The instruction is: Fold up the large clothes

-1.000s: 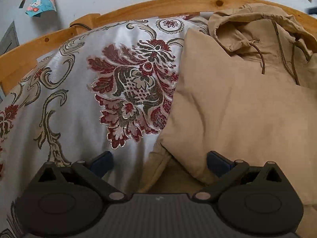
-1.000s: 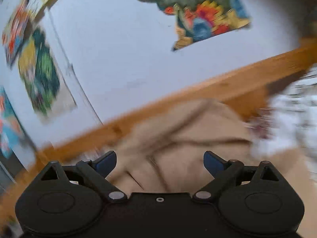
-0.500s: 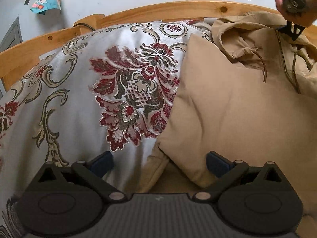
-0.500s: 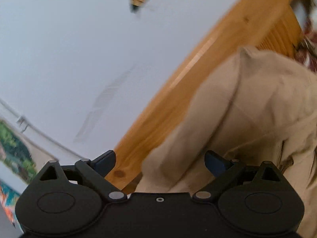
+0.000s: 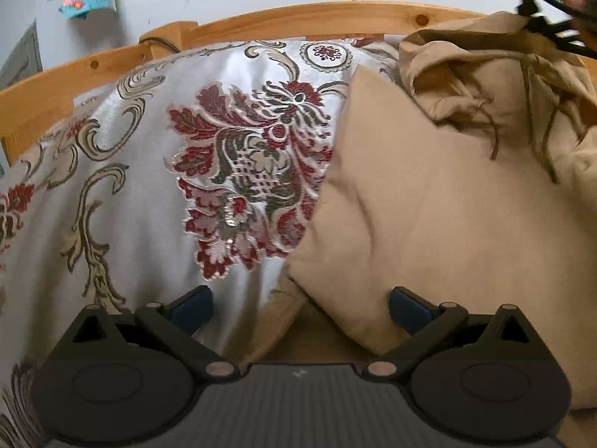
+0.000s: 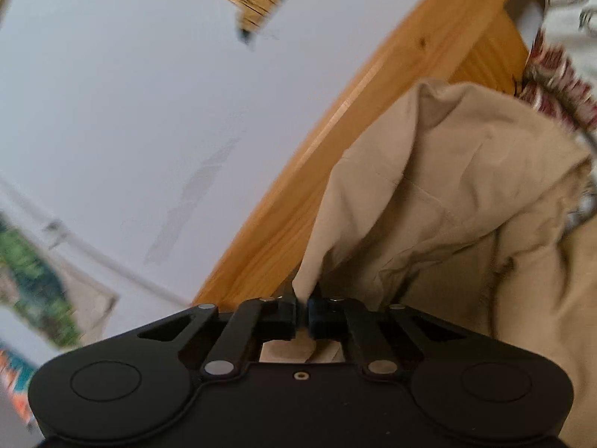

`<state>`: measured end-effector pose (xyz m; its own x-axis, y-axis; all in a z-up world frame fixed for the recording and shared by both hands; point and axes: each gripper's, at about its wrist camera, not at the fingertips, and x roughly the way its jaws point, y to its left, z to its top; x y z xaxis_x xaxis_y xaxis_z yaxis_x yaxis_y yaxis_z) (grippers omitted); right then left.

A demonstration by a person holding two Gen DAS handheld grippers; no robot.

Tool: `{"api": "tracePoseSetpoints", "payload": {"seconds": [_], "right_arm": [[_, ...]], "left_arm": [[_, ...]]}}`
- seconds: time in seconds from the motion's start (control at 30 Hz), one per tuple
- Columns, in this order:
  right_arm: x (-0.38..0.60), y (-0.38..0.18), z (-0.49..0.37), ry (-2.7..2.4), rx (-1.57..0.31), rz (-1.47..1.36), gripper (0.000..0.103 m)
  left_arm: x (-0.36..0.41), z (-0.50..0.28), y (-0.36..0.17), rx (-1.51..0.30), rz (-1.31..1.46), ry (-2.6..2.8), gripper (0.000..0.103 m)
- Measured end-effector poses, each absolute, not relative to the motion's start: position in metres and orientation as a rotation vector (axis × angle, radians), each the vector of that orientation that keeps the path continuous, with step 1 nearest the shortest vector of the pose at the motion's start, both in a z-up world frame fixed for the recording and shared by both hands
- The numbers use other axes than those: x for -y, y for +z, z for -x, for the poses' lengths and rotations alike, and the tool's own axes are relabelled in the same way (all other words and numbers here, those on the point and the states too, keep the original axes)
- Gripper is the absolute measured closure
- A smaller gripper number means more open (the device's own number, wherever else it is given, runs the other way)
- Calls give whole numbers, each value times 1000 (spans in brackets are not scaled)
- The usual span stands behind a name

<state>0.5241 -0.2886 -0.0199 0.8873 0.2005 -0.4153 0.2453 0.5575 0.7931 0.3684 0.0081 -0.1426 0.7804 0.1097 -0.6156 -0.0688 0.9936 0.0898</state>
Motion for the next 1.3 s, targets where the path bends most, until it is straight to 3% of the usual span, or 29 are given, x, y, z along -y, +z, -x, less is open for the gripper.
{"api": "tracePoseSetpoints", "payload": {"seconds": [0.4,0.73,0.97,1.1,1.17,1.3], "right_arm": [[296,1,-335,104,-498,-983,101],[306,-34,-228,125,-587,-1039,101],[310,-68,-216,38,-726,-1029,99],[308,-85,-216,-18,-856,-920,78],[311,-91,-213,-60,-897,-906,73],[340,-85,-193,-216,-773,-978,56]], "left_arm": [[0,-310,-97,-431,122,-328,1],[2,-340,-131,-633,119,-291,4],[-22,-339,-127,-616,270,-352,6],[-38,-348,-121,-593,413,-399,9],[-44,-358,-120,-585,469,-408,12],[-47,-394,-126,-631,578,-414,24]]}}
